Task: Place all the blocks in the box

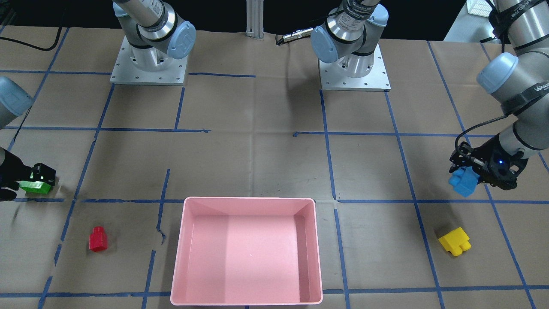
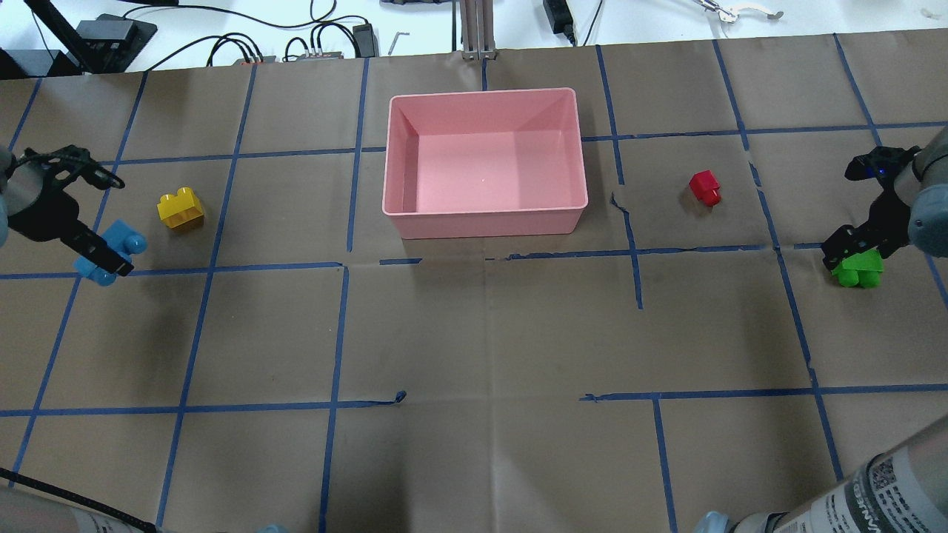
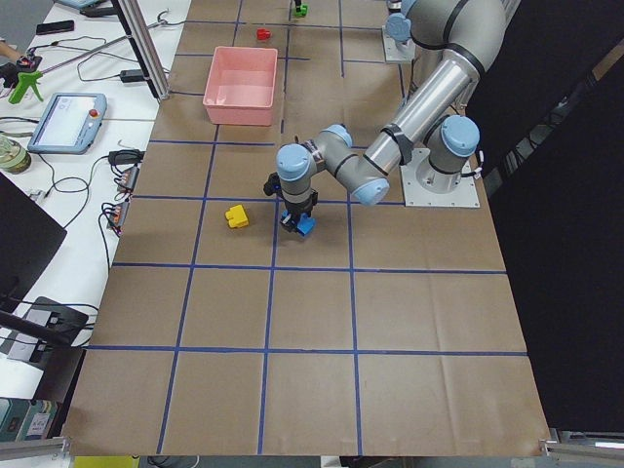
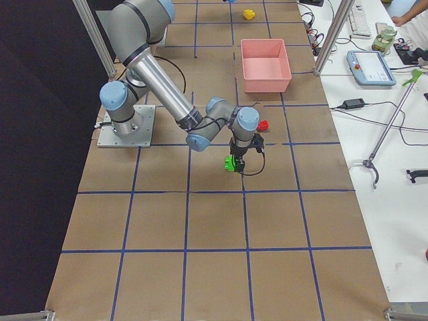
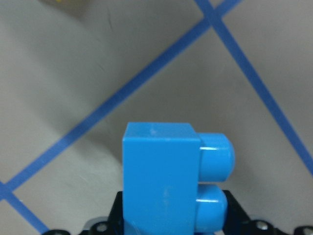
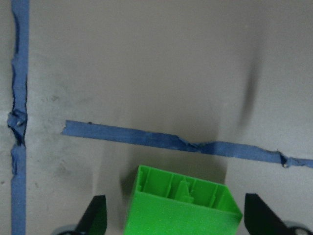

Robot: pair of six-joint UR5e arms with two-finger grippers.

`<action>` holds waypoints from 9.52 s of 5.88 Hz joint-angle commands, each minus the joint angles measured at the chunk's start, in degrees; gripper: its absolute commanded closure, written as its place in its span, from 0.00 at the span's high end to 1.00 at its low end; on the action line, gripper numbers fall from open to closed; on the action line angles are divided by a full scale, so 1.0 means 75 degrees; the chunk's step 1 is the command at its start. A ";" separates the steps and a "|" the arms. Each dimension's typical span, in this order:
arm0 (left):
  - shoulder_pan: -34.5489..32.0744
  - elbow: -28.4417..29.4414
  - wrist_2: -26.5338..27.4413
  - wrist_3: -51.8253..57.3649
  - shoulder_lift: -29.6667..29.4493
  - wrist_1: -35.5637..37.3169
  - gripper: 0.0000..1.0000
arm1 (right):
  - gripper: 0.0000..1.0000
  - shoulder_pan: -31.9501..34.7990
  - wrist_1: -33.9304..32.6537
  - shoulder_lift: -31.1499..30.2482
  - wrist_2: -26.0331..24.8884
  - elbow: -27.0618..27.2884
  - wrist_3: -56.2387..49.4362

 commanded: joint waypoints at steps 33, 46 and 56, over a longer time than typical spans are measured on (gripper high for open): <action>-0.0351 0.1627 -0.0305 0.2857 -0.2846 0.1742 0.26 | 0.99 0.3346 0.4609 0.0131 0.0896 -0.4483 0.3946; -0.5472 0.3807 -0.0106 -0.0026 -0.2859 -0.0215 0.92 | 0.60 0.2719 0.0237 0.1267 0.0838 -0.1842 0.1023; -0.3831 0.2085 -0.0047 -0.7166 0.1665 -0.3461 0.95 | 0.23 0.4294 0.3551 0.0095 0.0886 -0.4265 0.5392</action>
